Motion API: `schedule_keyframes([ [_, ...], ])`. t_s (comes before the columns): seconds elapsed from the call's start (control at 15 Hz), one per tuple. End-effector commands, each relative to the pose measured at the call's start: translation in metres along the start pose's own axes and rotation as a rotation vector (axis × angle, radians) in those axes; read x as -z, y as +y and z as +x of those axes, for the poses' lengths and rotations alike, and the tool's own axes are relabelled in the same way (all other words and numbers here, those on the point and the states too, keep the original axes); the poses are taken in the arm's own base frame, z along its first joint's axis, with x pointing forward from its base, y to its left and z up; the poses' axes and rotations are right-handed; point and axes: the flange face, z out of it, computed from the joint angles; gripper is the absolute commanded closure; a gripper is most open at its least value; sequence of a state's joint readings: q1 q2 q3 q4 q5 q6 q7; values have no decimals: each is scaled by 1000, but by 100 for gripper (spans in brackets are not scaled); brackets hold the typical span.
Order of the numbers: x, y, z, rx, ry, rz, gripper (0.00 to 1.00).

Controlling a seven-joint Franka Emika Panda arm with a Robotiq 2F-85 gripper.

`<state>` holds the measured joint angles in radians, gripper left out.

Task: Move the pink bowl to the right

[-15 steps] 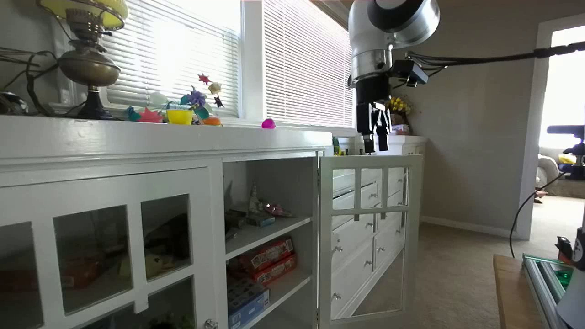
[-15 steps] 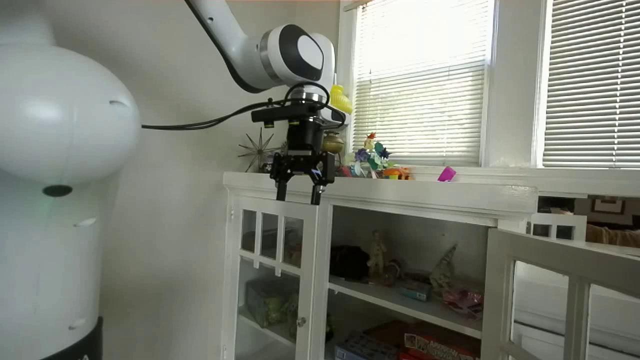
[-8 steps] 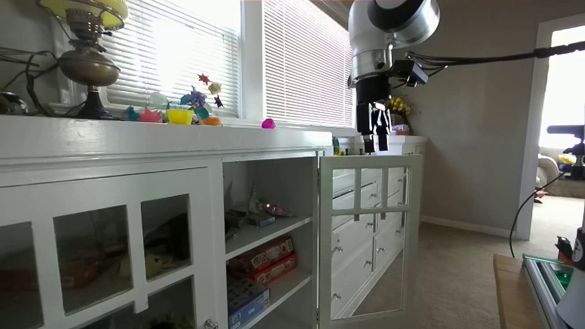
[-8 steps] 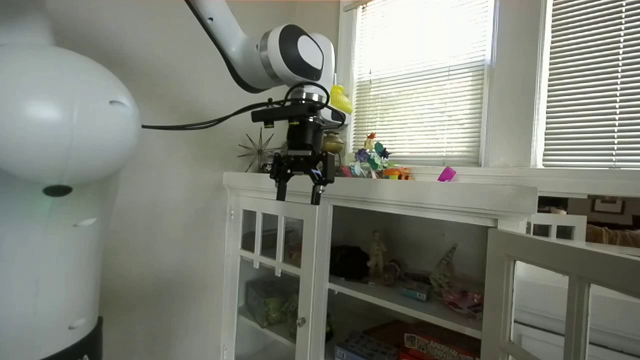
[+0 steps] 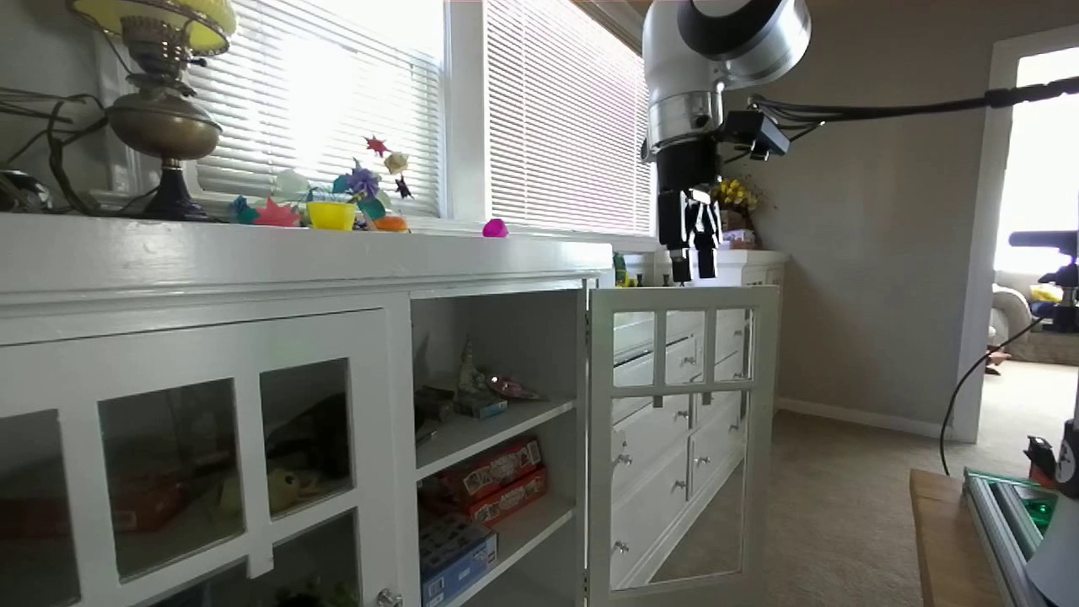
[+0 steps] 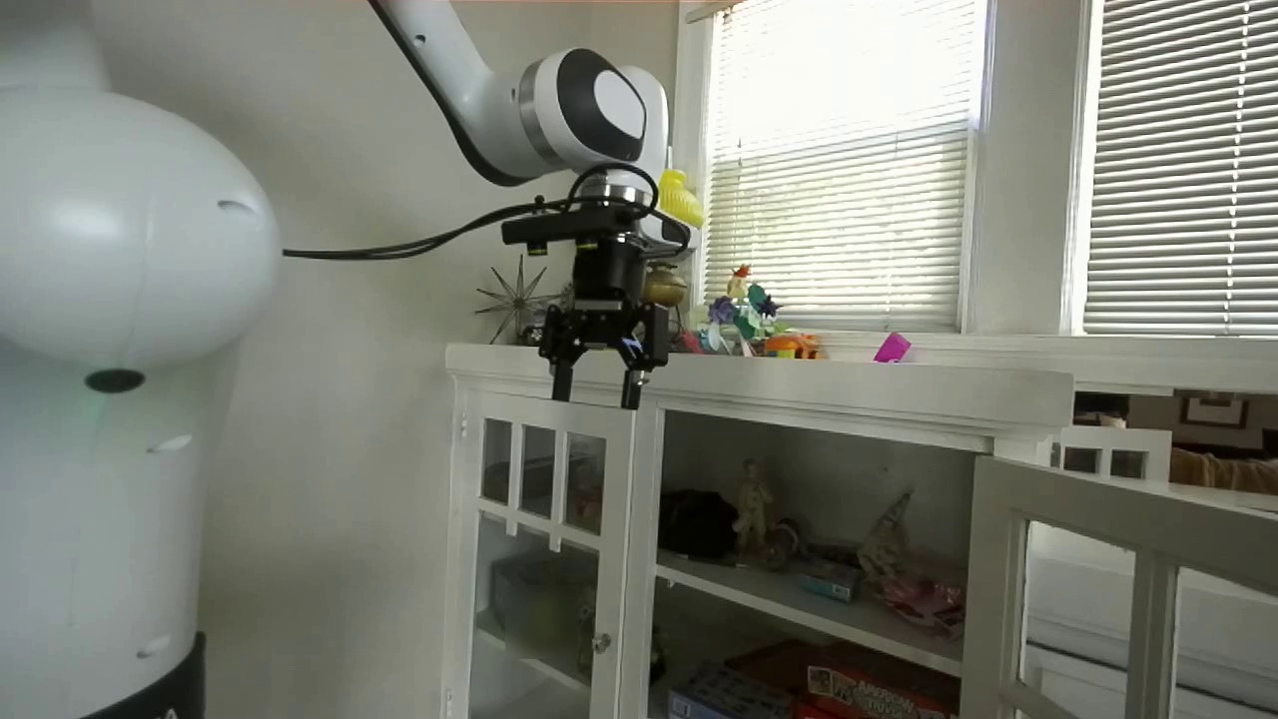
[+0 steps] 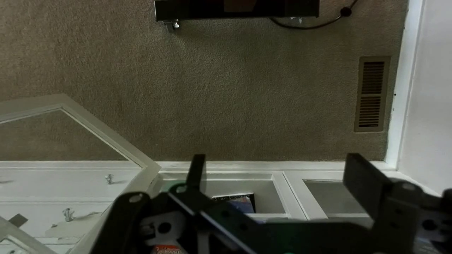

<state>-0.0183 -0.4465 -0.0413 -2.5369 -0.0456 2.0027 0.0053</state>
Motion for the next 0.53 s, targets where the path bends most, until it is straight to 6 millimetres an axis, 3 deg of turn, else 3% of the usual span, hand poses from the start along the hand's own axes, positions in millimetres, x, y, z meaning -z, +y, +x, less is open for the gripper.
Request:
schedule_keyframes([
  [0.0,-1,7,9,10,-7,-45,0],
  [0.47,-35,27,40,-142,116,68,0],
])
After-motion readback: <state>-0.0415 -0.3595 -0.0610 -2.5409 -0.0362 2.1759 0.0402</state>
